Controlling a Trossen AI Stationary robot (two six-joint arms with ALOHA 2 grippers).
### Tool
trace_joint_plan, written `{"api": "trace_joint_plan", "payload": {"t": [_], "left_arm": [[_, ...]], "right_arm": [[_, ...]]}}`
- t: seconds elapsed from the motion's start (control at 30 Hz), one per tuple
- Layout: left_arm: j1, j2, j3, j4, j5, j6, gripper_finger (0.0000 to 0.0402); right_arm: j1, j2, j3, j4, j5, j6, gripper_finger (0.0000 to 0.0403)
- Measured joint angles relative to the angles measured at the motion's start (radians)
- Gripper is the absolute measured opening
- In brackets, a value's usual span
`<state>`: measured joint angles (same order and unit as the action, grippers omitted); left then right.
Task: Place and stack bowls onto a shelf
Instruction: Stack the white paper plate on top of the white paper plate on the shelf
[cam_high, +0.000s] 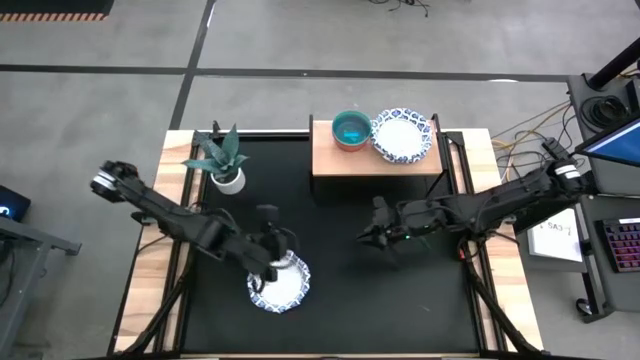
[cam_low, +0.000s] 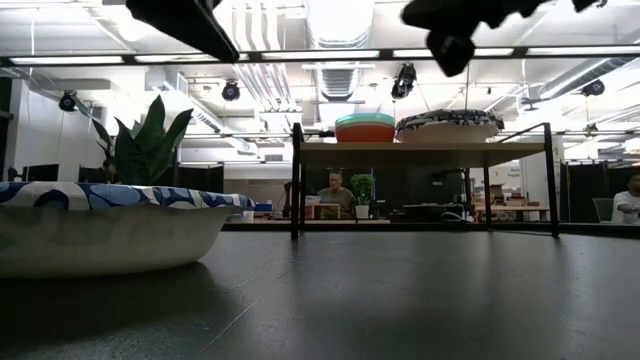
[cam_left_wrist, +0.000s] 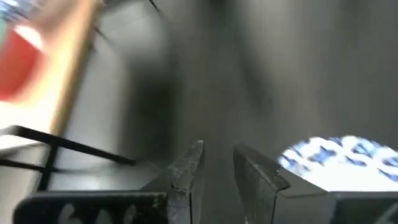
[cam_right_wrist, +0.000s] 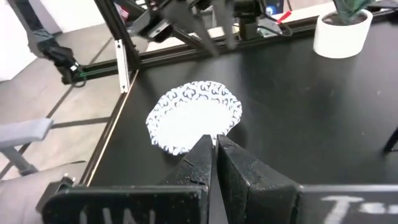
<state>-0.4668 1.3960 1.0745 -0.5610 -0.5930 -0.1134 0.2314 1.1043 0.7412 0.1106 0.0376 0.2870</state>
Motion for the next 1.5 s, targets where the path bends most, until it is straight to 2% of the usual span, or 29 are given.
{"api": "trace_joint_plan", "payload": {"t": [0.2, 0.4, 0.67, 0.83, 1.03, 1.1, 1.27, 1.5], "left_arm": [[0.002, -0.214, -0.252, 0.264, -0.122, 0.048, 0.0055], [0.003, -0.372, -0.408, 0.361, -0.134, 0.066, 0.0050], [0.003, -0.459, -0.444, 0.377, -0.133, 0.068, 0.0050], [0.003, -0.454, -0.433, 0.378, -0.132, 0.070, 0.0050], [0.003, -0.446, -0.434, 0.373, -0.131, 0.079, 0.0050], [0.004, -0.446, -0.434, 0.376, -0.131, 0.087, 0.0050], [0.004, -0.446, -0.435, 0.376, -0.132, 0.095, 0.0050], [0.004, -0.446, -0.435, 0.380, -0.132, 0.098, 0.0050]], "right_arm": [[0.000, 0.157, 0.137, -0.038, 0.000, 0.057, 0.0012], [0.000, 0.317, 0.317, -0.207, 0.001, 0.049, 0.0012], [0.000, 0.524, 0.526, -0.237, 0.034, -0.099, 0.0025], [0.002, 0.636, 0.629, -0.253, 0.038, -0.128, 0.0077], [0.001, 0.752, 0.717, -0.292, 0.166, -0.115, 0.0149], [-0.003, 0.784, 0.729, -0.294, 0.174, -0.088, 0.0163], [-0.011, 0.858, 0.743, -0.292, 0.176, -0.009, 0.0172], [-0.015, 0.939, 0.744, -0.280, 0.172, 0.052, 0.0161]]}}
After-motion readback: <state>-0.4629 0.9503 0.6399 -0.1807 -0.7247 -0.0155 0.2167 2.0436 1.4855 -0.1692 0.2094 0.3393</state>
